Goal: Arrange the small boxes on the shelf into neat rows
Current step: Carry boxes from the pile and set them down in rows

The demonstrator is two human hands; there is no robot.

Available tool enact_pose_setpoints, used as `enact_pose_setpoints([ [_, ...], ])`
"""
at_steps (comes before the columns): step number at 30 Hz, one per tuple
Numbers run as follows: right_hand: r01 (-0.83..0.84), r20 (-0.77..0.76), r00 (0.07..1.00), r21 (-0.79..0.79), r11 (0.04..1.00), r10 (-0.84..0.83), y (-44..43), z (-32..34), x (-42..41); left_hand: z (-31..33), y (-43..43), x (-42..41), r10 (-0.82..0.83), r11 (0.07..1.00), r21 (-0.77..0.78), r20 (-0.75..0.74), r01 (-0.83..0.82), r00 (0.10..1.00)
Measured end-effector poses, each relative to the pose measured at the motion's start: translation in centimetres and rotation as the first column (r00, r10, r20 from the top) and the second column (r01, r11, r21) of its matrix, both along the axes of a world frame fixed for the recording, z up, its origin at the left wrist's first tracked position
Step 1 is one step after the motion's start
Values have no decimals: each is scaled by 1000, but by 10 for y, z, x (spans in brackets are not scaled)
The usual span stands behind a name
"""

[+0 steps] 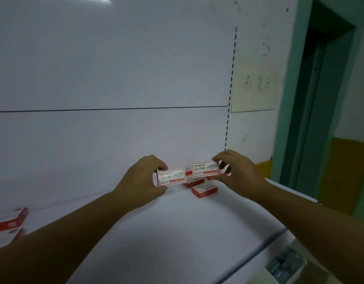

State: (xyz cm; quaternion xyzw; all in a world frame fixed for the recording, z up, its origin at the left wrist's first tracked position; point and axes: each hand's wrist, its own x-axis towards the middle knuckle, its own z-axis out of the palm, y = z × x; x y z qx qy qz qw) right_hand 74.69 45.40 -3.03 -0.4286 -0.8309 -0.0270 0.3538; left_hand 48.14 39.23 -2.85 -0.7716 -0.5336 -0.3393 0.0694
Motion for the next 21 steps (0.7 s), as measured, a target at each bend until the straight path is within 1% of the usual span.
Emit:
enact_pose_setpoints([
  [3,-11,0,1000,-13,1000,11,24,-4,22,-3,11,18,36,999,-38,20,-36,999],
  [6,-36,11,999,-52,998,37,51,-13,51,-11,16,44,89,993,-90,77,-82,993],
  [10,-101,-15,995,-144,984,100,87,-26,88,-24,22,92,148,971,-206,100,-125,984],
  [14,-169,-21,985,-282,944,170,115,-36,103,-32,28,127,217,939,-297,127,-171,968],
  [17,-244,-59,969,-367,898,239,126,-45,101,-38,26,143,259,918,-346,157,-193,953],
  [21,-313,-160,949,-410,857,270,129,-57,96,-42,24,155,323,892,-390,195,-229,926],
])
